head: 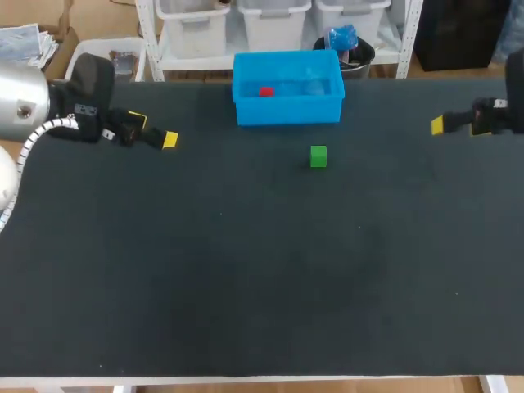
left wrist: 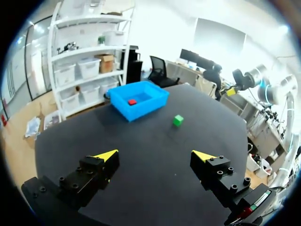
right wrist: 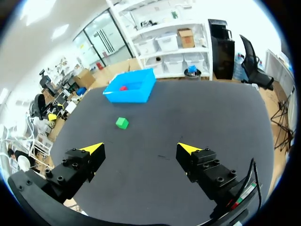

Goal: Use the left arm to pick the red cube and place it into the blue plastic box first, then use the right arm to grasp the green cube and put it into the same blue plastic box after the first action is fully finished.

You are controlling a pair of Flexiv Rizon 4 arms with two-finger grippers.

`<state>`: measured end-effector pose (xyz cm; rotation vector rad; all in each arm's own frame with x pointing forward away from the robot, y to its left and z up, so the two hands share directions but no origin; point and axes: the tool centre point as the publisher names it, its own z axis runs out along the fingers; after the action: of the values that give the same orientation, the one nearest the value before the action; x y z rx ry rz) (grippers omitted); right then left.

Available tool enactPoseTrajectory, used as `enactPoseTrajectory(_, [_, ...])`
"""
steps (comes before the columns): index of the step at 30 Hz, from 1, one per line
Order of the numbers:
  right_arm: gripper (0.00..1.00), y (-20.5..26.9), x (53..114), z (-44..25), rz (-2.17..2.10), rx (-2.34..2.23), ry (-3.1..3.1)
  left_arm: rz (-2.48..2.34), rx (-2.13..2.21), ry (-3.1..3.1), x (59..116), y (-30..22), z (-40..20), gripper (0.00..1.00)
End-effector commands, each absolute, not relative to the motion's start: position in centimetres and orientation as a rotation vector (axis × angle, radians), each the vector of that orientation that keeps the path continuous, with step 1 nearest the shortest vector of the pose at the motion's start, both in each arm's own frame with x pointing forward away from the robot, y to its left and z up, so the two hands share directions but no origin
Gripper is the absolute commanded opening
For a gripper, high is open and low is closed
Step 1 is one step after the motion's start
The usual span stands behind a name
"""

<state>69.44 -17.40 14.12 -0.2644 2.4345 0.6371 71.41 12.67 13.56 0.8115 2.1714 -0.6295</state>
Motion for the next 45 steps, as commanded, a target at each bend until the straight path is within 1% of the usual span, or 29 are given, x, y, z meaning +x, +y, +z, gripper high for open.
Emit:
enactPoseTrajectory(1, [1.00, -14.0, 72.1, 14.0, 0.574, -0.228, 2.542, -0.638, 0.809, 2.157, 71.3, 12.8, 13.4, 1.00])
enactPoseTrajectory(7, [1.00, -9.8, 73.6, 13.7, 0.455, -0.262, 2.656, -0.638, 0.809, 2.157, 71.3, 12.8, 13.4, 1.00])
enactPoseTrajectory(15, [1.00, -5.8, 74.7, 11.7, 0.269, -0.334, 2.767, -0.638, 0.809, 2.157, 71.3, 12.8, 13.4, 1.00])
enactPoseTrajectory(18, [1.00, -4.6, 74.4, 11.2, 0.341, -0.421, 2.773, -0.638, 0.809, 2.157, 71.3, 12.8, 13.4, 1.00])
enactPoseTrajectory(37, [1.00, -4.6, 74.4, 11.2, 0.341, -0.421, 2.773, -0.638, 0.809, 2.157, 71.3, 12.8, 13.4, 1.00])
enactPoseTrajectory(45, [1.00, -2.2, 78.0, 8.3, 0.246, -0.286, 2.887, -0.638, 0.809, 2.157, 71.3, 12.8, 13.4, 1.00])
